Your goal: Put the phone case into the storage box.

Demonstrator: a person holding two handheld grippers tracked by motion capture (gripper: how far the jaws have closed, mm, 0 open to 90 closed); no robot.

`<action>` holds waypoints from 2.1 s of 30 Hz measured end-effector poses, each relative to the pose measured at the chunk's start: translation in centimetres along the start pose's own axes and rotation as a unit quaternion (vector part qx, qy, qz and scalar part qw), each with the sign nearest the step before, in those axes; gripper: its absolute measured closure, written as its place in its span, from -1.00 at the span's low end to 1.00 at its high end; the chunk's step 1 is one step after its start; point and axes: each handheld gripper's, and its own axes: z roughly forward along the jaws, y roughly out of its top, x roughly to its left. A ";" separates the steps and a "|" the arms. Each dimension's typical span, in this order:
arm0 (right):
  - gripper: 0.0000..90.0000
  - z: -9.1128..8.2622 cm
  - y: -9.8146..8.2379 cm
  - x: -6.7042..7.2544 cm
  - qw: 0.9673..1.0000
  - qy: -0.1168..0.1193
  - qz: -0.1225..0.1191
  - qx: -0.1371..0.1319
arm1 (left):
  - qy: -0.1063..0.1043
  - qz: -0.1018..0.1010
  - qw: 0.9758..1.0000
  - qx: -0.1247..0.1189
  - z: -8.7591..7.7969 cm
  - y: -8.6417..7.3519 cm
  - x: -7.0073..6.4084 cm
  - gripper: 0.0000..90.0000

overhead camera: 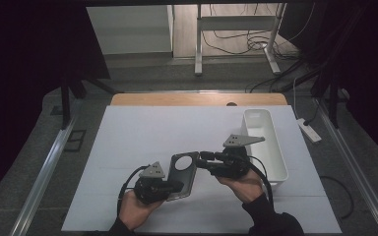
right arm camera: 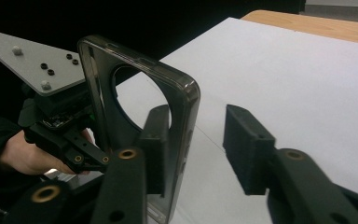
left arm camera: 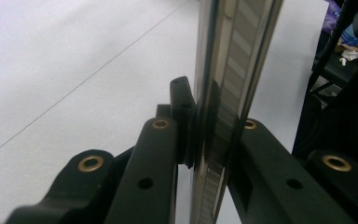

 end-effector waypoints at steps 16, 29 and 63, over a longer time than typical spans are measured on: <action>0.77 0.0 0.0 -0.1 1.000 0.022 0.011 -0.012 | -0.014 0.001 1.000 -0.003 0.1 0.0 0.0 0.88; 0.85 -0.1 0.0 -0.2 0.999 0.035 0.017 -0.014 | -0.030 0.003 1.000 -0.003 0.3 -0.1 0.1 0.88; 0.89 -0.9 0.4 0.5 0.999 -0.041 0.010 -0.029 | -0.011 0.002 1.000 -0.007 -0.2 -0.2 0.4 -0.59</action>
